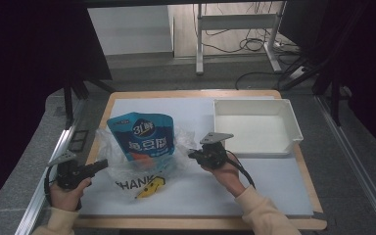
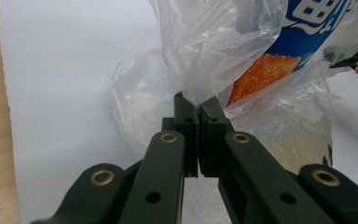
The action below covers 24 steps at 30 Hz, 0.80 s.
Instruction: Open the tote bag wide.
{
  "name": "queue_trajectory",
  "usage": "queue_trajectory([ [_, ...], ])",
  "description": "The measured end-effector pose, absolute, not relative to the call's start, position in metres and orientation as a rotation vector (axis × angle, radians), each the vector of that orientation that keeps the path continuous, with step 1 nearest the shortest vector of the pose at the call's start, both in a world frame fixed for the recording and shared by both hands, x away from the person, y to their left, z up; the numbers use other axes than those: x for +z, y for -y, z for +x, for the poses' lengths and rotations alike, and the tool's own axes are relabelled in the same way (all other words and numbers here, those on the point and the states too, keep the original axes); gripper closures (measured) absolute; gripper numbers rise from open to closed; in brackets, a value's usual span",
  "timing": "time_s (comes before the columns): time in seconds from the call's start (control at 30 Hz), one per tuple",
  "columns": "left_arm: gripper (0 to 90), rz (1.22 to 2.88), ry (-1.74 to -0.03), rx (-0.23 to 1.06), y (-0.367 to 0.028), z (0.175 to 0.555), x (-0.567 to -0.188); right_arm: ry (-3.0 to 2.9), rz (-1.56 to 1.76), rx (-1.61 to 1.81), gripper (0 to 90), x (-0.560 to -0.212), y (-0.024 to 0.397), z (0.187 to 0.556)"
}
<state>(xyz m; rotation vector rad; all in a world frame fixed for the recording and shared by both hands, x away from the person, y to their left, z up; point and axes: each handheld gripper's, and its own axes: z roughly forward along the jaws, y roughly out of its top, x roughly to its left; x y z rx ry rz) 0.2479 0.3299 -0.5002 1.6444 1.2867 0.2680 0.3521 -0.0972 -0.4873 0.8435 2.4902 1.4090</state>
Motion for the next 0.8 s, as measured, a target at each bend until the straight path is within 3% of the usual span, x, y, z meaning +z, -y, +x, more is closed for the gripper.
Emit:
queue_trajectory([
  [0.8, 88.8, 1.716, -1.333, 0.235, -0.324, 0.248, -0.525, -2.624, 0.88, 1.25, 88.4, -0.522, 0.09, 0.351],
])
